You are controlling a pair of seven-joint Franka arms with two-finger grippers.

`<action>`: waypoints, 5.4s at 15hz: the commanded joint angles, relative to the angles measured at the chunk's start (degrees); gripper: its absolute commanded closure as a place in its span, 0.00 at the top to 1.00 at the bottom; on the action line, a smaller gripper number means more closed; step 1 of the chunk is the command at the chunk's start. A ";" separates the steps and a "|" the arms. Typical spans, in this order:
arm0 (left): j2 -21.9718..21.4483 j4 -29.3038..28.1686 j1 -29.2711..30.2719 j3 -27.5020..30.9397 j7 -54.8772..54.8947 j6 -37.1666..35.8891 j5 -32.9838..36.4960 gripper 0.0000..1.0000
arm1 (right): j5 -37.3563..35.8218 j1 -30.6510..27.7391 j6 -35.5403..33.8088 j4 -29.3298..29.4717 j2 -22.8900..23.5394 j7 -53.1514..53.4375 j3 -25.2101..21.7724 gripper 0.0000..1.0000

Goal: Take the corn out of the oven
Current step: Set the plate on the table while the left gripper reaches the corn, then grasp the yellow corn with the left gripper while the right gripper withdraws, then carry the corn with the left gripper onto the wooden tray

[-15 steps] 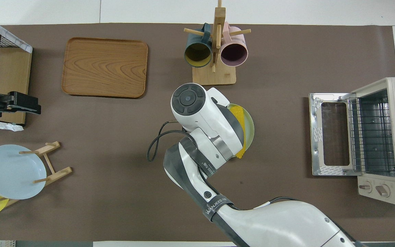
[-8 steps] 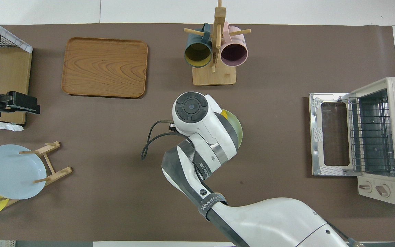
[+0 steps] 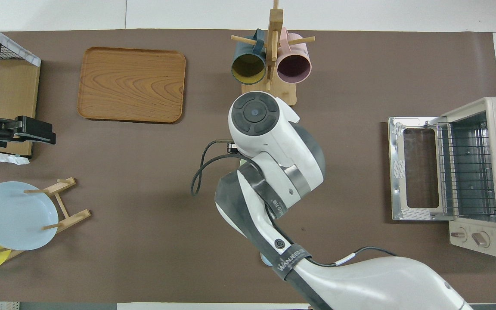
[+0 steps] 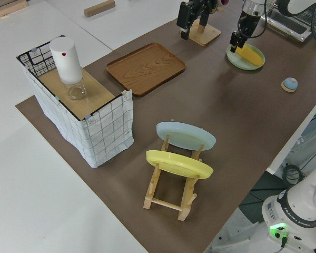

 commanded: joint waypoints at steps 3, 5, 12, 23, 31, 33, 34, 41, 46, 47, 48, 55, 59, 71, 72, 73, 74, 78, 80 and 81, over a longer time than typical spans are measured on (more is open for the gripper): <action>-2.87 -5.76 -6.65 0.29 -3.83 3.54 -0.49 1.00 | -3.38 -10.21 4.66 -16.92 -7.23 -3.85 0.60 0.21; -2.78 -8.21 -11.05 0.20 -9.09 7.22 -1.63 1.00 | -7.68 -13.90 9.30 -25.35 -9.87 -4.20 0.68 0.18; 0.46 -14.55 -27.56 0.29 -22.71 20.31 -3.92 1.00 | -11.99 -22.34 14.43 -35.76 -12.52 -4.20 0.51 0.14; 26.29 -5.10 -43.15 0.64 -33.29 43.63 -0.51 1.00 | -25.17 -27.54 4.18 -31.30 -14.71 -7.54 0.51 0.17; 32.54 -1.11 -41.13 0.46 -26.61 45.81 3.03 1.00 | -26.68 -36.57 -6.92 -26.11 -23.40 -30.09 0.51 0.21; 32.73 -2.15 -41.83 0.46 -26.70 46.61 2.94 1.00 | -26.68 -38.70 -6.93 -26.01 -24.47 -33.03 0.51 0.21; 32.73 -2.60 -41.92 0.46 -26.78 46.79 2.94 1.00 | -26.59 -38.70 -6.84 -25.92 -24.47 -33.03 0.60 0.24; 32.64 -1.64 -41.13 0.46 -26.87 46.00 0.49 0.00 | -23.88 -36.86 -12.54 -18.55 -23.51 -33.03 1.21 0.35; 29.93 -1.28 -38.94 0.46 -26.52 42.50 -1.45 0.00 | -21.94 -36.77 -15.80 -15.99 -24.29 -33.21 2.27 0.50; 27.83 -1.46 -37.63 0.46 -26.35 40.48 -1.89 0.00 | -21.06 -36.86 -17.46 -14.16 -24.30 -33.21 2.79 0.53; 25.63 -1.63 -35.61 0.38 -26.17 38.20 -1.98 0.00 | -18.18 -36.86 -19.56 -11.53 -24.12 -33.29 2.79 0.57; 22.27 -0.05 -17.61 0.37 -11.17 31.58 -1.98 0.00 | -4.80 -36.95 -23.97 -3.52 -24.30 -33.30 2.88 1.00; 30.33 11.16 -9.94 0.37 -6.13 29.13 -4.62 0.00 | -1.20 -36.77 -29.34 2.03 -23.15 -33.30 2.97 1.00; 47.23 25.45 -2.98 0.46 3.53 35.08 -4.10 0.00 | -1.37 -31.85 -30.13 3.79 -23.86 -34.70 2.09 1.00; 46.80 24.04 -2.98 0.46 4.32 36.75 -4.01 0.00 | -1.37 -31.85 -30.13 3.61 -23.94 -34.70 2.09 1.00; 46.18 21.86 -2.90 0.55 5.20 38.07 -4.18 0.00 | -1.46 -32.11 -30.13 3.61 -23.86 -34.70 2.09 1.00; 45.57 20.70 -2.90 0.55 6.16 38.70 -4.09 0.00 | -1.37 -32.63 -30.04 3.61 -23.77 -34.70 2.09 1.00; 44.60 19.99 -2.81 0.73 7.05 37.04 -4.18 1.00 | -0.58 -33.86 -29.52 3.70 -23.51 -34.88 2.00 1.00; 43.20 19.99 -2.63 0.90 6.97 35.11 -4.18 1.00 | -0.58 -33.96 -29.52 3.70 -23.50 -34.88 2.00 1.00; 41.97 19.99 -2.46 0.90 6.70 33.45 -4.27 1.00 | -0.58 -33.96 -29.52 3.70 -23.50 -34.88 2.00 1.00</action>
